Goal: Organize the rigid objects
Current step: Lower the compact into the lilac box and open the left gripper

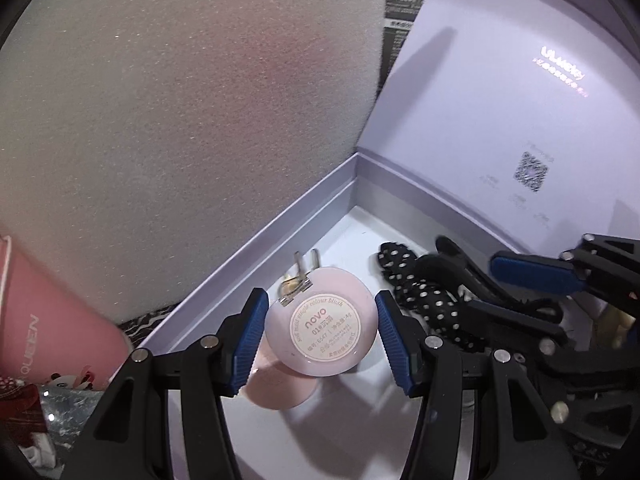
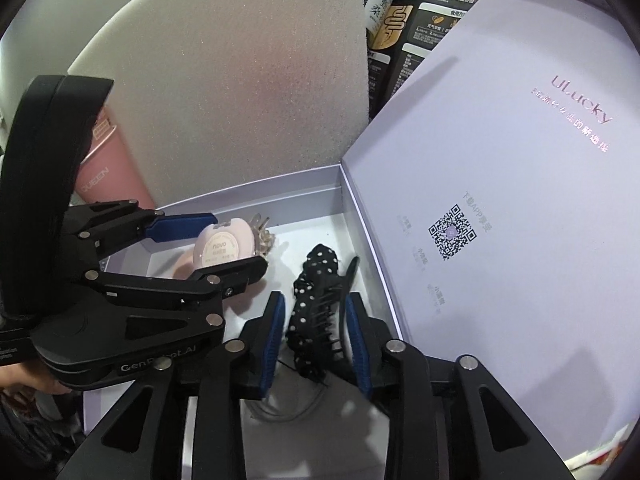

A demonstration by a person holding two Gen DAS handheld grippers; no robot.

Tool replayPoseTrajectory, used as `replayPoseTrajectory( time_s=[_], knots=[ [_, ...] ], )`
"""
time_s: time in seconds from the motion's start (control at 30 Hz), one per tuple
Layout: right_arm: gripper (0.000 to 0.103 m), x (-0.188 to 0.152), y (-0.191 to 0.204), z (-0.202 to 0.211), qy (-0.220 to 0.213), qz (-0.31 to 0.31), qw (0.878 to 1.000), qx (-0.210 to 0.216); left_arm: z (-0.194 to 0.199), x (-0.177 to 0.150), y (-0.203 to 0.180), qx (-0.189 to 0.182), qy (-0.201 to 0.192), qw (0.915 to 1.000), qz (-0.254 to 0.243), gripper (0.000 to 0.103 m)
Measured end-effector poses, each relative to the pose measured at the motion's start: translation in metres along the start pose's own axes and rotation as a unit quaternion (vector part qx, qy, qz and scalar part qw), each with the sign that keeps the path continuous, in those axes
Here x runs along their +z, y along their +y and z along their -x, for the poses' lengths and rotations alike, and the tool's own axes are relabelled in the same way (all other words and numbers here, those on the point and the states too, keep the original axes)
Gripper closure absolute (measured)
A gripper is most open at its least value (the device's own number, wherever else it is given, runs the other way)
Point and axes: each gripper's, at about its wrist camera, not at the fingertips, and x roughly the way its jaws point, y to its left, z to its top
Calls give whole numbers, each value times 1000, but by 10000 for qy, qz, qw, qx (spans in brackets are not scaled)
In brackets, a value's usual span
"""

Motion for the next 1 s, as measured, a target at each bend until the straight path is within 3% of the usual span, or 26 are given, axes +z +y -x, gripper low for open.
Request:
replayPoseTrajectory(
  time_s=[0.2,0.33,0.43,1.0],
  knots=[
    [63,5,2,8,-13,-7,10000,-56,14,-2,-1,205,-109,9997,-18,47],
    [63,5,1,12,-23,-142,9999,-54,26,-5,1,316,-204,9993,7,30],
    [60,6,1,17,-47,-189,9998,-24,34,-4,6,344,-263,9990,82,26],
    [57,3,9,66,-357,-108,9993,-75,82,-7,20,305,-630,9972,273,25]
  ],
)
